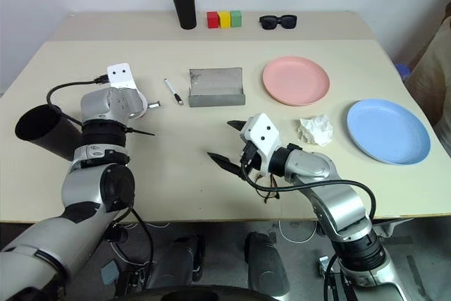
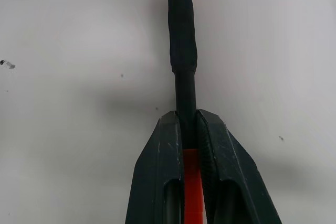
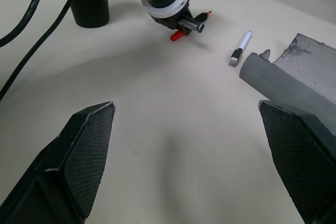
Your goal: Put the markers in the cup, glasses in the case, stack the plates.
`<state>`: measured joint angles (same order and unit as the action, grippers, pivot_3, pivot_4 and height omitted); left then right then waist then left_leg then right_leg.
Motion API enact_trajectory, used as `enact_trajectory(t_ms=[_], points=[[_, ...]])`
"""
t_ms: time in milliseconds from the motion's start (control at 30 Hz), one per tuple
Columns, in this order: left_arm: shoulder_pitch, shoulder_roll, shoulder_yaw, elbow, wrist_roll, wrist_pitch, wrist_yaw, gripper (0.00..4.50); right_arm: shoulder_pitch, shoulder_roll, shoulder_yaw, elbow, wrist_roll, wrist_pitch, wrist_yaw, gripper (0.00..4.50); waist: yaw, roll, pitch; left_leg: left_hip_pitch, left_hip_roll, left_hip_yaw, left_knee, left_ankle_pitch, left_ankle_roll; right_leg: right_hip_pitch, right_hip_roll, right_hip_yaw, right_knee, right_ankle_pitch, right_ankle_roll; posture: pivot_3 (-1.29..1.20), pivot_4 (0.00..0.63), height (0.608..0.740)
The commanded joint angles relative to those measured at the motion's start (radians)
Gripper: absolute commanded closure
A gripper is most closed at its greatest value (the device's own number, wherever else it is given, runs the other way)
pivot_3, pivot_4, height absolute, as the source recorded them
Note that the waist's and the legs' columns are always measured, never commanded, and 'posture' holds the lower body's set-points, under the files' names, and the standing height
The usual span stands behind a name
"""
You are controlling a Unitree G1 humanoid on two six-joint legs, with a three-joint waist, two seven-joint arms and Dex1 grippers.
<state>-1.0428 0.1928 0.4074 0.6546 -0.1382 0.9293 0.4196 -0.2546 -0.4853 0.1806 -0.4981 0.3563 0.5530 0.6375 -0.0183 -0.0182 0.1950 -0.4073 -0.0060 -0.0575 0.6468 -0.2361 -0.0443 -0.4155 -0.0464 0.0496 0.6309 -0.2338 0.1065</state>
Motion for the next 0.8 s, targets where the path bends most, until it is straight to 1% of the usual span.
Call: enact_trajectory(t_ms=[33, 133, 200, 267, 367, 467, 533, 633, 700, 800], points=[[0.032, -0.010, -0.077, -0.176, 0.023, -0.166, -0.058, 4.42, -0.031, 0.009, -0.014, -0.001, 0.007, -0.025, 0.012, 0.00, 0.003, 0.000, 0.000, 0.000, 0.000, 0.000, 0.000, 0.000, 0.000, 0.000, 0.000, 0.000, 0.000, 0.000, 0.000, 0.00, 0.150, 0.740], [0.115, 0.001, -0.149, -0.370, 0.029, -0.305, -0.168, 4.42, -0.053, 0.015, -0.026, 0.018, 0.021, -0.030, 0.025, 0.00, 0.007, 0.000, 0.000, -0.001, 0.000, 0.000, 0.000, 0.000, -0.001, -0.001, -0.001, 0.000, 0.000, 0.000, 0.000, 0.00, 0.150, 0.740], [0.172, 0.003, -0.139, -0.491, -0.005, -0.391, -0.228, 4.42, -0.074, 0.027, -0.032, 0.035, 0.037, -0.034, 0.036, 0.00, 0.006, 0.000, 0.000, -0.002, 0.000, 0.000, 0.000, 0.001, -0.001, -0.001, -0.001, 0.000, -0.001, 0.000, 0.000, 0.00, 0.150, 0.740], [0.234, -0.004, -0.099, -0.624, -0.050, -0.475, -0.267, 4.42, -0.108, 0.050, -0.037, 0.059, 0.053, -0.035, 0.039, 0.00, 0.003, 0.000, 0.000, -0.001, 0.000, 0.000, -0.001, 0.001, -0.001, -0.001, -0.001, 0.000, -0.001, 0.001, -0.001, 0.00, 0.150, 0.740], [0.322, 0.051, -0.114, -0.765, 0.029, -0.540, -0.252, 4.42, -0.160, 0.108, -0.059, 0.089, 0.104, -0.023, 0.034, 0.00, -0.003, 0.000, 0.000, -0.001, 0.001, 0.001, -0.001, 0.001, -0.001, -0.002, 0.000, 0.001, 0.000, 0.001, -0.002, 0.00, 0.150, 0.740], [0.434, 0.123, -0.112, -0.907, 0.149, -0.614, -0.218, 4.42, -0.199, 0.175, -0.076, 0.106, 0.177, -0.006, 0.041, 0.00, -0.001, 0.000, 0.000, 0.000, 0.002, 0.001, -0.001, 0.001, -0.001, -0.002, 0.001, 0.000, 0.001, 0.002, -0.003, 0.00, 0.150, 0.740], [0.506, 0.158, -0.101, -0.979, 0.218, -0.638, -0.191, 4.42, -0.219, 0.216, -0.091, 0.111, 0.244, 0.017, 0.048, 0.00, 0.001, 0.000, 0.000, -0.001, 0.002, 0.001, -0.001, 0.001, -0.001, -0.002, 0.001, 0.000, 0.000, 0.002, -0.003, 0.00, 0.150, 0.740], [0.593, 0.158, -0.055, -1.050, 0.261, -0.637, -0.149, 4.42, -0.242, 0.249, -0.097, 0.113, 0.329, 0.062, 0.069, 0.00, 0.010, -0.001, 0.000, -0.001, 0.001, 0.000, 0.000, 0.001, -0.001, -0.001, 0.000, 0.000, 0.000, 0.002, -0.003, 0.00, 0.150, 0.740], [0.638, 0.142, -0.027, -1.092, 0.270, -0.618, -0.131, 4.42, -0.247, 0.243, -0.076, 0.109, 0.344, 0.077, 0.097, 0.00, 0.009, -0.002, -0.001, -0.001, 0.001, 0.000, 0.001, 0.001, -0.001, 0.000, 0.000, 0.000, -0.001, 0.002, -0.003, 0.00, 0.150, 0.740], [0.698, 0.112, 0.003, -1.149, 0.276, -0.591, -0.120, 4.42, -0.243, 0.237, -0.035, 0.120, 0.317, 0.065, 0.121, 0.00, 0.006, -0.002, -0.001, 0.000, 0.001, 0.000, 0.001, 0.001, -0.001, 0.001, 0.000, -0.001, -0.001, 0.002, -0.003, 0.00, 0.150, 0.740]])
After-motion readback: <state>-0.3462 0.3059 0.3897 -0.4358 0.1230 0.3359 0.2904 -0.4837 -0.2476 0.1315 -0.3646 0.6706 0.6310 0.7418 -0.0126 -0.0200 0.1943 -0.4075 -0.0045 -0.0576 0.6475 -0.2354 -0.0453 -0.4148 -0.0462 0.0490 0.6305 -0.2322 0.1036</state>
